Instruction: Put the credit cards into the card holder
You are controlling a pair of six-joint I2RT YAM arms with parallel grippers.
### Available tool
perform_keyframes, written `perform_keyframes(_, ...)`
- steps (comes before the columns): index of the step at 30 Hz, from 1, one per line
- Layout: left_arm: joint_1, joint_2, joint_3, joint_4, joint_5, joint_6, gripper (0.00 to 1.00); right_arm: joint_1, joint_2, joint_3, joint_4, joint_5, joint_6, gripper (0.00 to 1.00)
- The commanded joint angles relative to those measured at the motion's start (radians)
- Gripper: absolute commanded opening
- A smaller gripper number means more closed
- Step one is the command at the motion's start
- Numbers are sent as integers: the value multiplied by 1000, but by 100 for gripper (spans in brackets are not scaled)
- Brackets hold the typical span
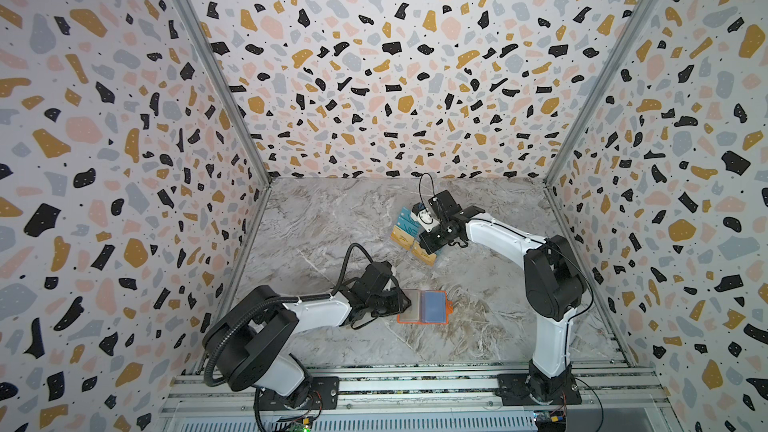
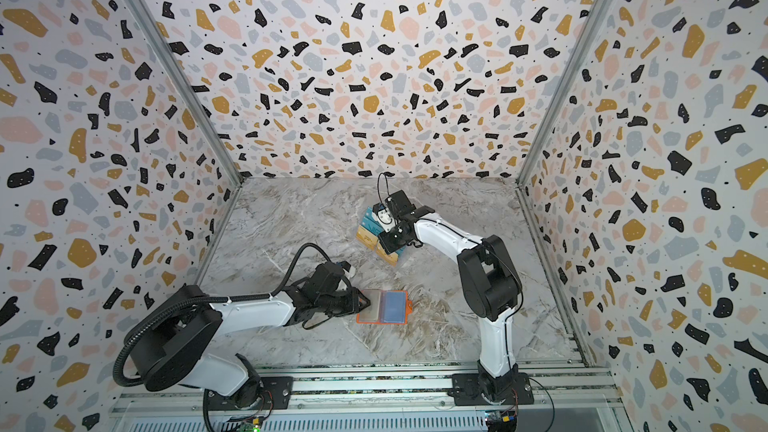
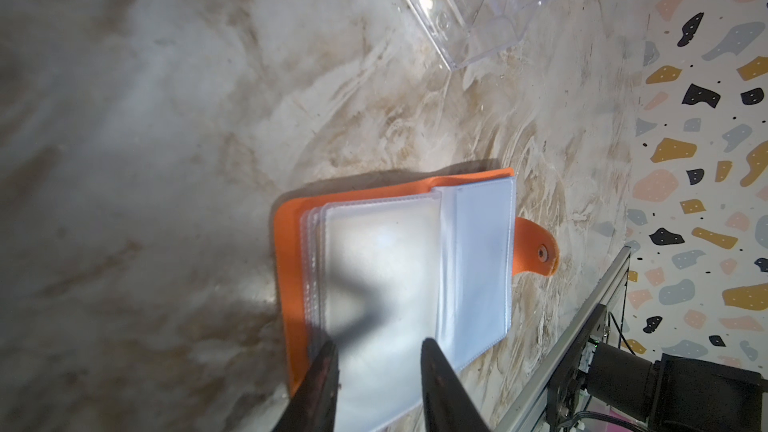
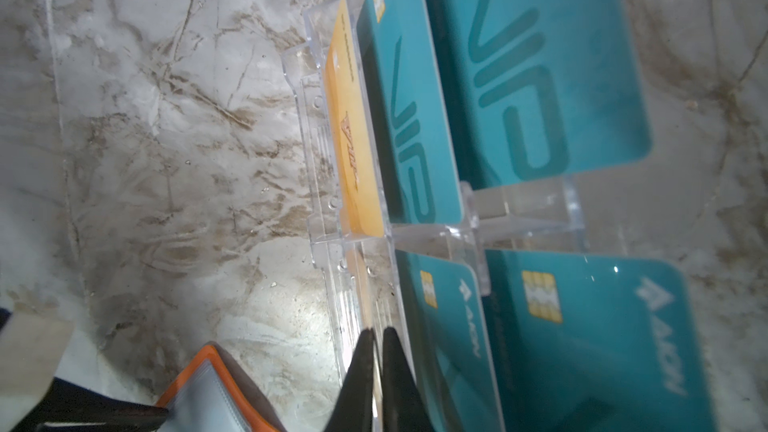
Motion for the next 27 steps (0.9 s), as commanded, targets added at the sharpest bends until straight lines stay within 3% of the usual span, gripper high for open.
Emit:
perform_keyframes(1,0,10,12,-22,-18,0,36,5,-6,50,-40,-10,-12,9)
perform_keyframes(19,6,16,9,-22,-18,1,37,11,28,75,-69,-27,-34,22)
perform_keyframes(27,7,24,12,-22,-19,1,37,11,19,75,-70,-15,-38,12)
